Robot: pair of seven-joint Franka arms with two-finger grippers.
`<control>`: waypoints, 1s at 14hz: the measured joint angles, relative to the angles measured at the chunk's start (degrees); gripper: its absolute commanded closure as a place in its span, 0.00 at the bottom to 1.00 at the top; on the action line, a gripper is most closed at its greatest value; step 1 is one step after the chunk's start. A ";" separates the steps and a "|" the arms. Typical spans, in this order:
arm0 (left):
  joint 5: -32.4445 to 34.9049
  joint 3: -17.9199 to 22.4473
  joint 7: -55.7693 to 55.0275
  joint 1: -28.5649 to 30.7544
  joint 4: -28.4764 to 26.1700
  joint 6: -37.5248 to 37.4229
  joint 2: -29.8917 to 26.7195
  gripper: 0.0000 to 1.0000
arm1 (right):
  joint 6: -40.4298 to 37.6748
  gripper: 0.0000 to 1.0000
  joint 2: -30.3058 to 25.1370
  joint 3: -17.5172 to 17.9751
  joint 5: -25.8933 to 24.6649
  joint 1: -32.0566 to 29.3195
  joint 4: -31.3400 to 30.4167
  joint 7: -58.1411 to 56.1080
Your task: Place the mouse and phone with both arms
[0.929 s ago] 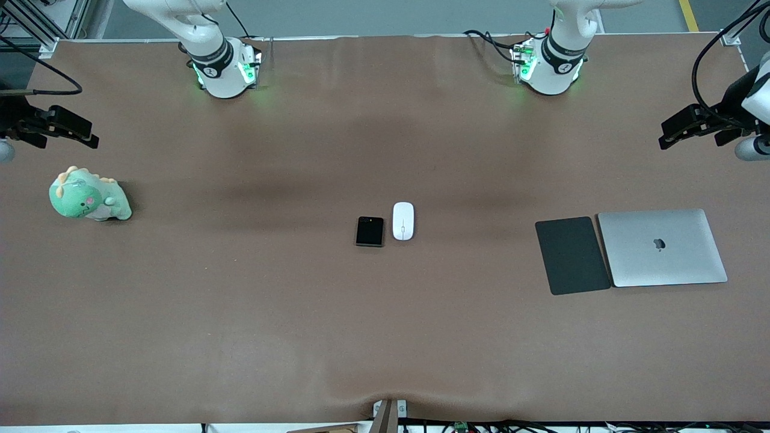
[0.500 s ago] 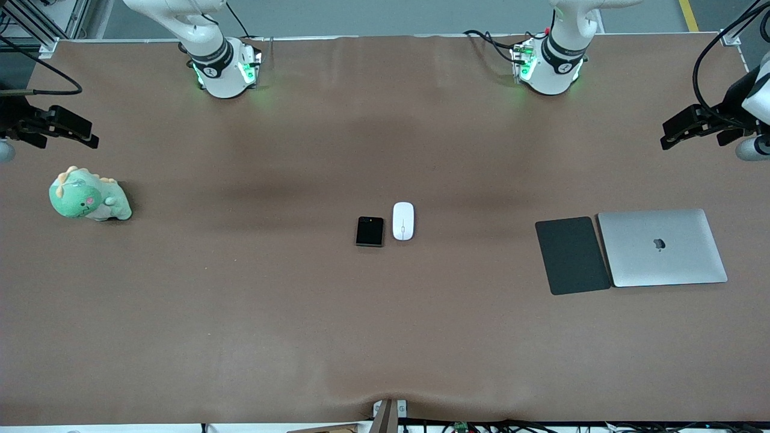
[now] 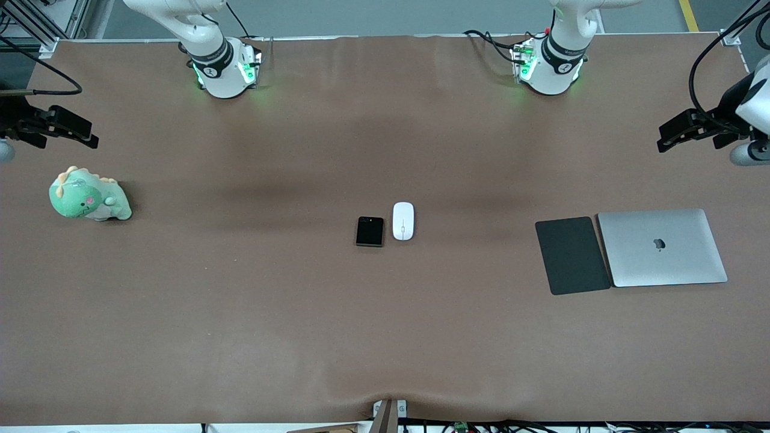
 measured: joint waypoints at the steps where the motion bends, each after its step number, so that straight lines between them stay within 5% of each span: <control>1: 0.00 -0.75 -0.68 -0.22 -0.01 0.33 0.69 0.00 | 0.00 0.00 0.00 0.00 0.00 0.00 0.00 0.00; 9: 0.00 -10.80 -13.30 -1.22 -0.89 6.86 9.01 0.00 | 0.02 0.00 0.00 -0.03 -0.07 0.00 0.00 0.00; 14: 0.00 -12.16 -18.77 -6.07 -3.59 13.45 13.77 0.00 | 0.20 0.00 0.00 -0.11 -0.20 -0.01 0.21 0.00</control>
